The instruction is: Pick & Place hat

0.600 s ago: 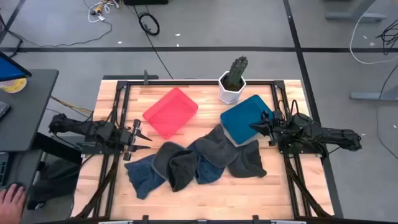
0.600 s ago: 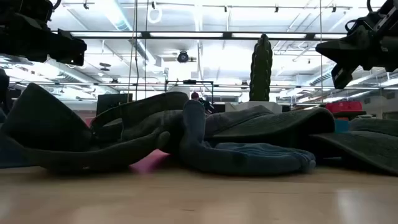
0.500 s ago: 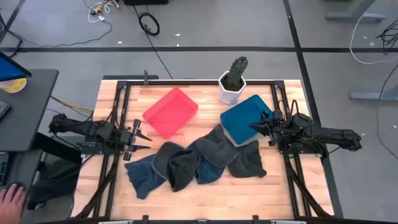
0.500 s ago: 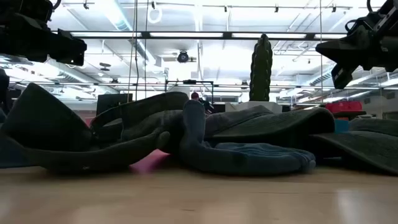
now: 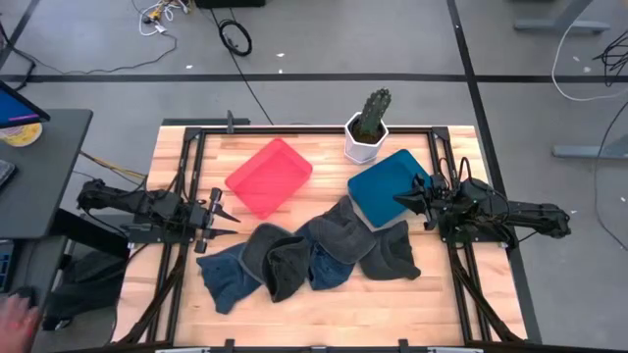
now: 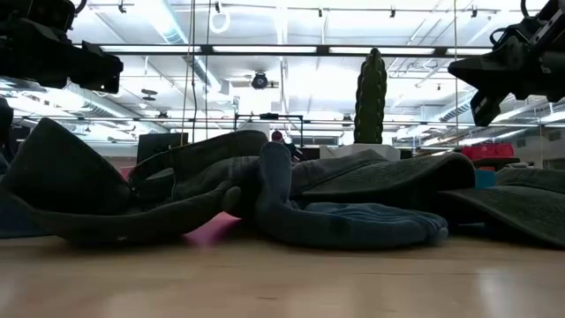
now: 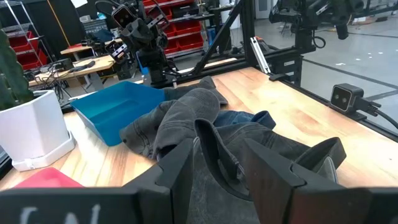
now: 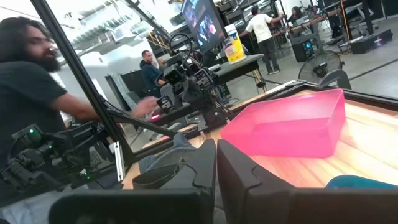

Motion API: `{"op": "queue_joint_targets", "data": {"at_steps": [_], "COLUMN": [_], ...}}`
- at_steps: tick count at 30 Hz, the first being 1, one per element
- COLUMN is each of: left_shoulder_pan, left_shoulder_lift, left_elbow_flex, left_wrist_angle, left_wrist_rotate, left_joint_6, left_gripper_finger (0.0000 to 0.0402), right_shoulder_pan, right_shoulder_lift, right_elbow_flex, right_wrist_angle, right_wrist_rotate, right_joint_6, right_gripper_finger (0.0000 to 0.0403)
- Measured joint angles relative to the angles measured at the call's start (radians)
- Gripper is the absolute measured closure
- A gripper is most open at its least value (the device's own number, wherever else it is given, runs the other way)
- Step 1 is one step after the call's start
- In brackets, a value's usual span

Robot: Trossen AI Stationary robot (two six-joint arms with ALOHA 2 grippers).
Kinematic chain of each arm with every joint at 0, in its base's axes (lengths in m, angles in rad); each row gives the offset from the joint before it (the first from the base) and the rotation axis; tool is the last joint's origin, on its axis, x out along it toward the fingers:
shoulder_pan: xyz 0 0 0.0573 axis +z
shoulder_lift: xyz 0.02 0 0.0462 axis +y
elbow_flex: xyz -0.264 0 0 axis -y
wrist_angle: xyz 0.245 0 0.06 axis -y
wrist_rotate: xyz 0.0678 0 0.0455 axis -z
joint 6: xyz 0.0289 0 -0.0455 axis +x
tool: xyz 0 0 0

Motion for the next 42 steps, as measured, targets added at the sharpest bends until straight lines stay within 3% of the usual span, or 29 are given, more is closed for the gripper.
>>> {"op": "queue_joint_targets", "data": {"at_steps": [28,33,35,42], "left_shoulder_pan": [0.000,0.003,0.003,0.003], "left_shoulder_lift": [0.000,0.000,0.000,0.000], "left_elbow_flex": [0.000,0.000,0.000,0.000], "left_wrist_angle": [0.000,0.001,0.002,0.014], "left_wrist_rotate": [0.000,-0.004,-0.006,-0.209], "left_joint_6": [0.000,0.131,0.136,0.125], "left_gripper_finger": [0.0259,0.0259,0.0259,0.0259], "right_shoulder_pan": [0.000,0.000,-0.003,-0.003], "right_shoulder_lift": [0.000,0.000,0.000,0.000], "right_elbow_flex": [0.000,0.000,0.000,0.000], "right_wrist_angle": [0.000,0.000,0.000,0.002], "right_wrist_rotate": [0.000,0.007,0.055,0.084], "right_joint_6": [0.000,-0.026,-0.059,-0.263], "right_gripper_finger": [0.0383,0.0383,0.0383,0.0383]}}
